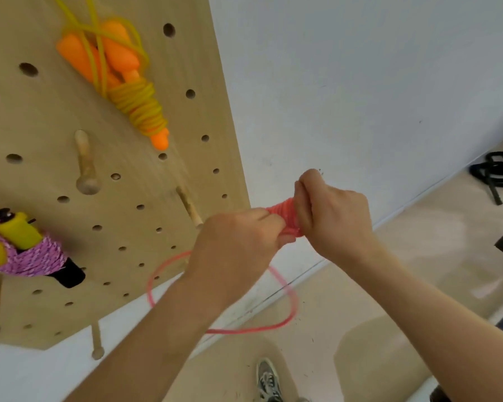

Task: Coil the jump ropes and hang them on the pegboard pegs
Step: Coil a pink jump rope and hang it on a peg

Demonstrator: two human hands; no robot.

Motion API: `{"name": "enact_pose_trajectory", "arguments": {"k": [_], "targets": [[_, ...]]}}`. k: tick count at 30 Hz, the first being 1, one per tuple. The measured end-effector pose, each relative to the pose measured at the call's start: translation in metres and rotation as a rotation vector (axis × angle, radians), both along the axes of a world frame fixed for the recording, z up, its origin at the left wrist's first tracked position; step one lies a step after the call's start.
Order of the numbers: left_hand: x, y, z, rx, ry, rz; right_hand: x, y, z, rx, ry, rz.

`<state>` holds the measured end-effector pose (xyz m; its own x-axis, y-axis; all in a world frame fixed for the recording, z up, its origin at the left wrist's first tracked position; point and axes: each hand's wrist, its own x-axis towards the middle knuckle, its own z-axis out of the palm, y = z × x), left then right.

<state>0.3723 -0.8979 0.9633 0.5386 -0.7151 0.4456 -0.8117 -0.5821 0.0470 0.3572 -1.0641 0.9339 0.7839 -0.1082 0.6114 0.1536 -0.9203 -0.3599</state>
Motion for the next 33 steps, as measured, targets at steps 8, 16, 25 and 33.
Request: {"name": "enact_pose_trajectory", "arguments": {"k": [8, 16, 25, 33], "targets": [[0.055, 0.012, 0.019, -0.054, -0.125, -0.178, 0.029, 0.000, 0.024, 0.300, 0.341, 0.384], [0.070, 0.017, 0.028, -0.733, 1.045, 0.018, 0.055, 0.012, 0.055, 0.594, 0.453, 0.651], [0.066, 0.020, -0.006, -0.990, 1.403, 0.311, 0.076, 0.023, 0.043, 1.137, 0.345, 0.633], [0.026, 0.014, -0.033, -0.311, 0.559, 0.332, 0.097, 0.004, 0.006, 0.997, -0.003, 0.117]]}}
